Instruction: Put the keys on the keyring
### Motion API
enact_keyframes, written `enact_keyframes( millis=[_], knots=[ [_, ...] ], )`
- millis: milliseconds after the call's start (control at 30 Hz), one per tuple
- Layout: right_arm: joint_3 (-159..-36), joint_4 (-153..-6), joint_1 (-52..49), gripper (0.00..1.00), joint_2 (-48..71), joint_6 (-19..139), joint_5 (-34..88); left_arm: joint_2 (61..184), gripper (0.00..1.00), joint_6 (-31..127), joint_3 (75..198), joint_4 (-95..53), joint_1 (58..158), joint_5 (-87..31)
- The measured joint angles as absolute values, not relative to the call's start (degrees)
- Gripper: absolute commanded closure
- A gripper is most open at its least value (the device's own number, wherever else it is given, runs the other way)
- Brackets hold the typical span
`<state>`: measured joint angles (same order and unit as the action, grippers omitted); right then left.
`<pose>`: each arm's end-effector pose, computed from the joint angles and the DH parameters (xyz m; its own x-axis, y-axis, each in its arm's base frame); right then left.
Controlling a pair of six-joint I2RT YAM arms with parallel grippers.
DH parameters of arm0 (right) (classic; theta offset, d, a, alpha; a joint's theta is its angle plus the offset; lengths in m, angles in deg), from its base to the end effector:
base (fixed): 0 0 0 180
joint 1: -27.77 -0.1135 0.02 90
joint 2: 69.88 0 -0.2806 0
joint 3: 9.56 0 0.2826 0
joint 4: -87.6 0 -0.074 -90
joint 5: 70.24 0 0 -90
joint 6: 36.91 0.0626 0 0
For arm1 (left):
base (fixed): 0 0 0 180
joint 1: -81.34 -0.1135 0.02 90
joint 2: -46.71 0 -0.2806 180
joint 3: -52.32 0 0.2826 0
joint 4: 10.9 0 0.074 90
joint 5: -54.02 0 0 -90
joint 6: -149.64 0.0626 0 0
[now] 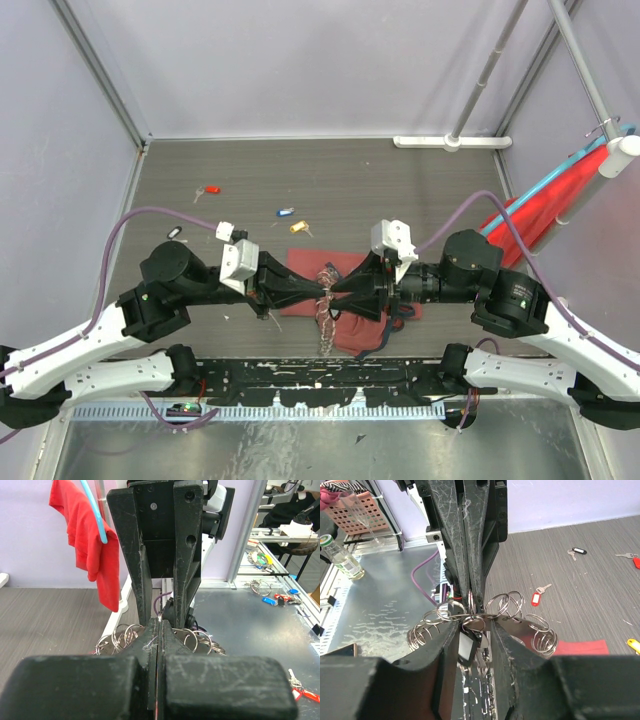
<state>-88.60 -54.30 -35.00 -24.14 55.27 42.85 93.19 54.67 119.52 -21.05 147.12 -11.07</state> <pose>0.0658 0.1815 0.4586 -0.0762 -0.0716 -0.9945 -0.9946 0.0762 0.0707 0.0661 -0.2111 0.4409 -0.0114 -0.1662 -0.9860 0.9998 -0.0200 -0.0082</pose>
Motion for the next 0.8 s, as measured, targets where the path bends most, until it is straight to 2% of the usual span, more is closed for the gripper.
enact_keyframes(
  millis=[267,633,800],
  knots=[
    [-87.77,-54.08,-35.0,0.64,-24.25,55.73,43.09,92.67,1.0,54.67,119.02,-20.46,147.12,-11.1],
    [-87.38,-53.22,-35.0,0.77,-24.36,56.27,43.02,92.49,1.0,54.67,118.65,-20.46,147.12,-11.25],
    [-87.38,-52.61,-35.0,0.8,-25.32,56.27,42.13,92.49,1.0,54.67,118.65,-20.44,147.12,-11.25]
  ],
)
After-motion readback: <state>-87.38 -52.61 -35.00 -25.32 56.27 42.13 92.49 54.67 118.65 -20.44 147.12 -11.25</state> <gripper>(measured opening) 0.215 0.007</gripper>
